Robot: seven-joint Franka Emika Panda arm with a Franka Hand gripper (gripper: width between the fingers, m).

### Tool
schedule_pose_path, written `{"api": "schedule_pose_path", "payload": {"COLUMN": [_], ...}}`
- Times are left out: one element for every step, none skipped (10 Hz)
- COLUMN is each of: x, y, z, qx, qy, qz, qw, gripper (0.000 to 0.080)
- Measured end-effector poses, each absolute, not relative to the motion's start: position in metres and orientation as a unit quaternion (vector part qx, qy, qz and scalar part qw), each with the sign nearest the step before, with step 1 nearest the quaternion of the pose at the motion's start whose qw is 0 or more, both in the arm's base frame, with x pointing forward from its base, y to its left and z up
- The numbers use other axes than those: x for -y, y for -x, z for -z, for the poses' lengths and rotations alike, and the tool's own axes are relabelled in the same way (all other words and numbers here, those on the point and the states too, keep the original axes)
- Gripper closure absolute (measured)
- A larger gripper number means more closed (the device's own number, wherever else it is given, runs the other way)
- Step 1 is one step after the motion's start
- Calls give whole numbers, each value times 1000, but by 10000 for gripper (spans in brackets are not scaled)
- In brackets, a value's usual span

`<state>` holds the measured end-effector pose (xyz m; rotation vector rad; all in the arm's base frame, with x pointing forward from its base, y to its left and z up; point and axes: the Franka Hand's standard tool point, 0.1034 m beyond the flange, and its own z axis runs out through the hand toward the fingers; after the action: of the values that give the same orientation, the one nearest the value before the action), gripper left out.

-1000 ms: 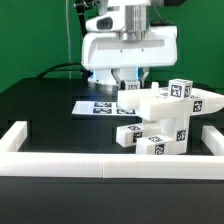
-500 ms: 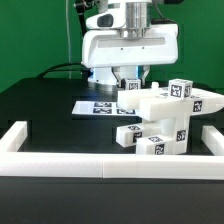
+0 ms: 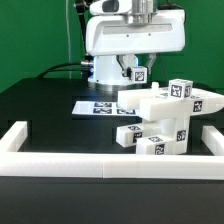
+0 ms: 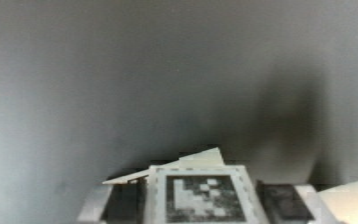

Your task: Assemble chair

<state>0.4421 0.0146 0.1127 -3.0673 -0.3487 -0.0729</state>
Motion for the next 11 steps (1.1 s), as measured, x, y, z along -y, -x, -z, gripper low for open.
{"api": "schedule_pose_path", "payload": {"x": [-15, -17, -18, -20, -23, -22, -21, -21, -21, -24, -28], "y": [-443, -456, -467, -474, -479, -477, -477, -477, -480, -487, -495], "z": [-114, -123, -129, -132, -135, -133, -133, -133, -133, -136, -137], "qx": [116, 125, 129, 133, 140, 138, 137, 139, 148, 148, 151], "qy": [993, 992, 991, 990, 989, 990, 990, 989, 988, 988, 988], "qz": [22, 24, 33, 38, 40, 38, 38, 37, 39, 40, 42], "qw": [26, 26, 24, 22, 14, 15, 15, 15, 14, 14, 14], "gripper": [511, 511, 511, 511, 511, 511, 511, 511, 511, 511, 511]}}
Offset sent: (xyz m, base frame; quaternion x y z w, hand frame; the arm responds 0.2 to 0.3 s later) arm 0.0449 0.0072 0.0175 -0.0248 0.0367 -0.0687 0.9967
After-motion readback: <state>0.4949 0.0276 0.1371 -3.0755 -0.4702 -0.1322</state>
